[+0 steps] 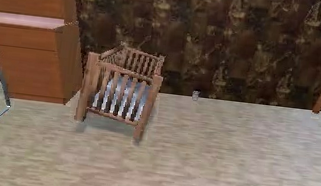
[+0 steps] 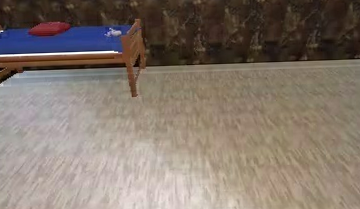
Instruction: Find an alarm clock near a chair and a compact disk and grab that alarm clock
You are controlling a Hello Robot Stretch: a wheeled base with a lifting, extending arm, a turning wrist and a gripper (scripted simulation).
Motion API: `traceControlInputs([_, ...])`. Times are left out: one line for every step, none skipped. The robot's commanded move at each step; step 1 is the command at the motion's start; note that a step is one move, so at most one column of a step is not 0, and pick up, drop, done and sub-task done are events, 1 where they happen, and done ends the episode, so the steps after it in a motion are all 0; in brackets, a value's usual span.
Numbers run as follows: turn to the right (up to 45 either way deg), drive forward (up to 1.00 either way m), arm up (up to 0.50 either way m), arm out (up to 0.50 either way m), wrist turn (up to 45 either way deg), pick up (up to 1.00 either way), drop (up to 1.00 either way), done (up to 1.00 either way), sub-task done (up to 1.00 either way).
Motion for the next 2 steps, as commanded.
traceControlInputs([-45.0, 0.0, 0.0, 0.0, 0.0, 0.0, 0.0, 0.0, 0.0])
traceControlInputs([-45.0, 0.0, 0.0, 0.0, 0.0, 0.0, 0.0, 0.0, 0.0])
